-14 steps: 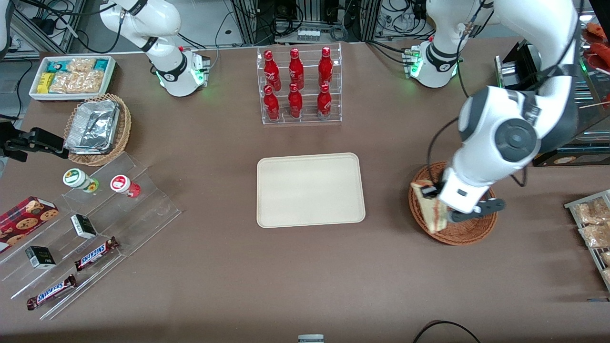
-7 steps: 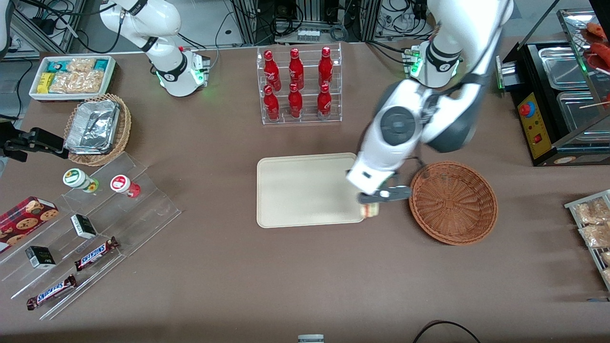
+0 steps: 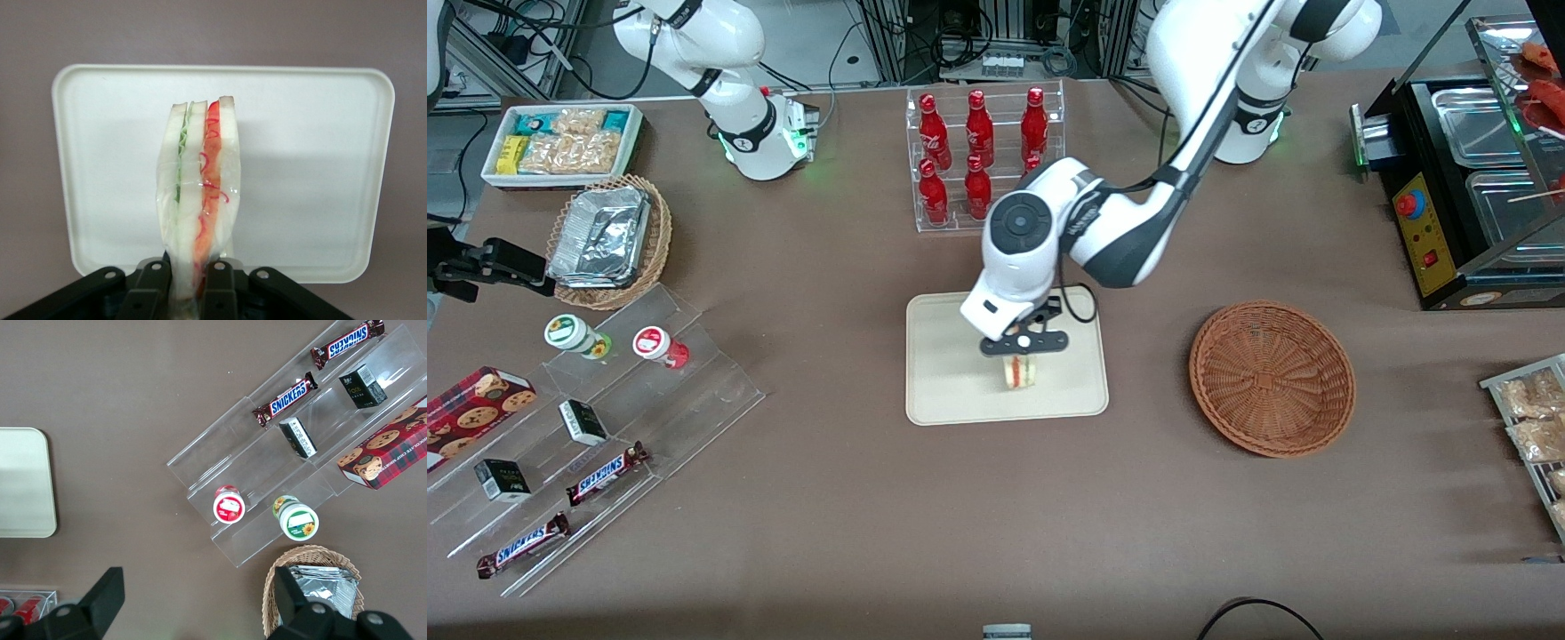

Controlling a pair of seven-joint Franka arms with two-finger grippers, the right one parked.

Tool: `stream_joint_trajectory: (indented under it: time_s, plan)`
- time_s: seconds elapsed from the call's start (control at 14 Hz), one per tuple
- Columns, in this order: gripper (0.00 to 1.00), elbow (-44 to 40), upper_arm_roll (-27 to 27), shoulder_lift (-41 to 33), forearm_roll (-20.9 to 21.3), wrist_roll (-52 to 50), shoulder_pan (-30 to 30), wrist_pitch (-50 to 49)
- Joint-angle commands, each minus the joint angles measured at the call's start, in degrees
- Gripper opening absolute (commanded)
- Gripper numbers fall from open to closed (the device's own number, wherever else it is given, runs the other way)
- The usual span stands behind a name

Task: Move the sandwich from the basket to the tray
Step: 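Lower the sandwich onto the tray and open the left gripper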

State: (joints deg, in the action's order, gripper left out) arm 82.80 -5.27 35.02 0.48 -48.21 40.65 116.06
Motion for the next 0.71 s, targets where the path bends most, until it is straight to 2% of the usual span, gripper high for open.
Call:
stream_joint_trajectory:
  time_s: [0.0, 0.21, 0.64]
  plan:
    - [0.00, -0.37, 0.88, 2.42, 2.59, -2.84, 2.23, 2.66]
    - [0.00, 5.87, 1.05, 2.25, 5.57, -6.19, 4.26, 9.08]
    - [0.00, 6.15, 1.05, 4.36, 5.85, -7.07, 4.70, 9.62]
